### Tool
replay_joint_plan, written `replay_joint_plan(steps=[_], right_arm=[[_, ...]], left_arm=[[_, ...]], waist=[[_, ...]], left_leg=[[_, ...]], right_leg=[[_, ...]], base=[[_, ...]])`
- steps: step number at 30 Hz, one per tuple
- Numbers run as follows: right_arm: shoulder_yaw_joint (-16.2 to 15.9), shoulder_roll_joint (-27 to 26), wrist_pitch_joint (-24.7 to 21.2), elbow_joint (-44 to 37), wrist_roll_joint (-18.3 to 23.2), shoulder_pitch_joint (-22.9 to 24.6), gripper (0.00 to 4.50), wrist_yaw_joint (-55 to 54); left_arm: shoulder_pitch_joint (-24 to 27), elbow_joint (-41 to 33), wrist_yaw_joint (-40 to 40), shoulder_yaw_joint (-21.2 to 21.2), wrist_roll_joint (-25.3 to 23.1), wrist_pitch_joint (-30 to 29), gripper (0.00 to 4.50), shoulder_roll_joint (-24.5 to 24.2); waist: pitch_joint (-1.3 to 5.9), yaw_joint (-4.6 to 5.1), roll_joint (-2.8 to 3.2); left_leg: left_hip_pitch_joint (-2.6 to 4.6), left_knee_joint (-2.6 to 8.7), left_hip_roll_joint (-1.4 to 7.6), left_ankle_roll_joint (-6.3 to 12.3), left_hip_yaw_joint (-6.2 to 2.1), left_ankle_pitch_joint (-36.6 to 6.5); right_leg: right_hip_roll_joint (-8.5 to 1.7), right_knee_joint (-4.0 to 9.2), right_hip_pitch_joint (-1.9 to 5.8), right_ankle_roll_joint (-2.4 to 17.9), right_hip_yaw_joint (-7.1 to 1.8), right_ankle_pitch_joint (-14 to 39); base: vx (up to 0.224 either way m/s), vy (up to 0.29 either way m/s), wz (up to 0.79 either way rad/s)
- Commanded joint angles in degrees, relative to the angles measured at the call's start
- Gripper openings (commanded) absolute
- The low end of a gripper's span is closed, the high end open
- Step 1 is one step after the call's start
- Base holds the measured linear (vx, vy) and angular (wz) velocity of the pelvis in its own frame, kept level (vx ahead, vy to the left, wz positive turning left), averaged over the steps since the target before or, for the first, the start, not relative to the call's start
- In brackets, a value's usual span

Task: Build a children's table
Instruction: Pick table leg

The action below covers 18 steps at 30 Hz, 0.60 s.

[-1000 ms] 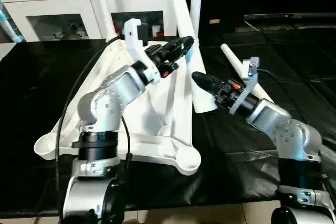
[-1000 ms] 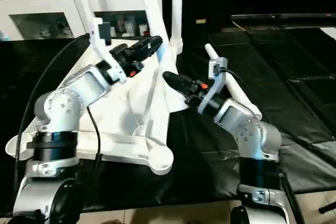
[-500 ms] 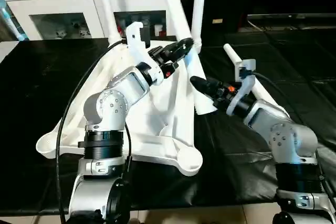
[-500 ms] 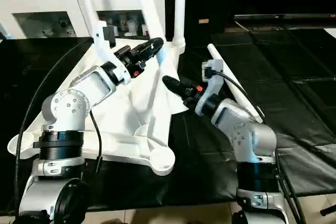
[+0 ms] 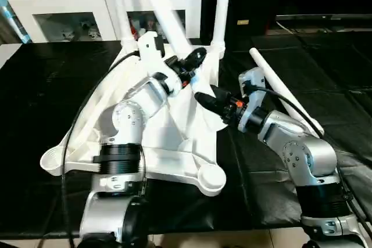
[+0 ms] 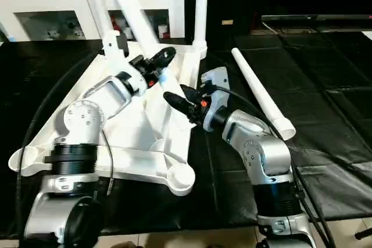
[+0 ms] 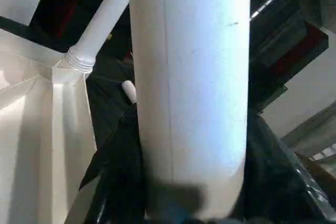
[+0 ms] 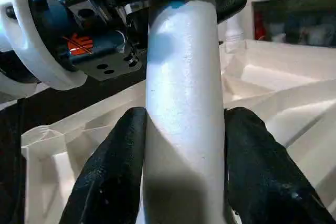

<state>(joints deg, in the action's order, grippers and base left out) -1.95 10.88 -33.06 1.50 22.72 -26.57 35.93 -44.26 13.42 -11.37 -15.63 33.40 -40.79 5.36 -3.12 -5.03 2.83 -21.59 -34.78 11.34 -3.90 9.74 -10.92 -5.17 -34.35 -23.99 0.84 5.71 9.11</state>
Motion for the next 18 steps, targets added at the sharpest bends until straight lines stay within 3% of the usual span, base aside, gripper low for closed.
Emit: replay_joint_plan(steps=[1, 18], right_arm=[[-2.28, 0.1, 0.4, -0.11, -1.22, -0.03, 1.85, 0.08], [-3.09, -1.07, 4.72, 1.13, -3.07, -0.01, 1.85, -0.58]], left_arm=[[-0.86, -0.84, 1.19, 0.08, 0.48, 0.48, 1.95, 0.45], [-0.97, -0.16, 3.29, -1.32, 1.03, 1.46, 1.87, 1.1]], waist=[[4.49, 0.08, -1.05], [4.54, 0.09, -1.07]], left_leg=[[0.08, 3.31, 0.73, 3.97, -0.01, -5.04], [0.05, 3.3, 0.76, 4.29, -0.07, -4.85]], right_leg=[[-2.5, 4.34, 4.06, 8.14, -2.38, 14.34], [-2.48, 4.28, 4.06, 8.18, -2.35, 13.61]], base=[[0.0, 0.0, 0.0], [0.0, 0.0, 0.0]])
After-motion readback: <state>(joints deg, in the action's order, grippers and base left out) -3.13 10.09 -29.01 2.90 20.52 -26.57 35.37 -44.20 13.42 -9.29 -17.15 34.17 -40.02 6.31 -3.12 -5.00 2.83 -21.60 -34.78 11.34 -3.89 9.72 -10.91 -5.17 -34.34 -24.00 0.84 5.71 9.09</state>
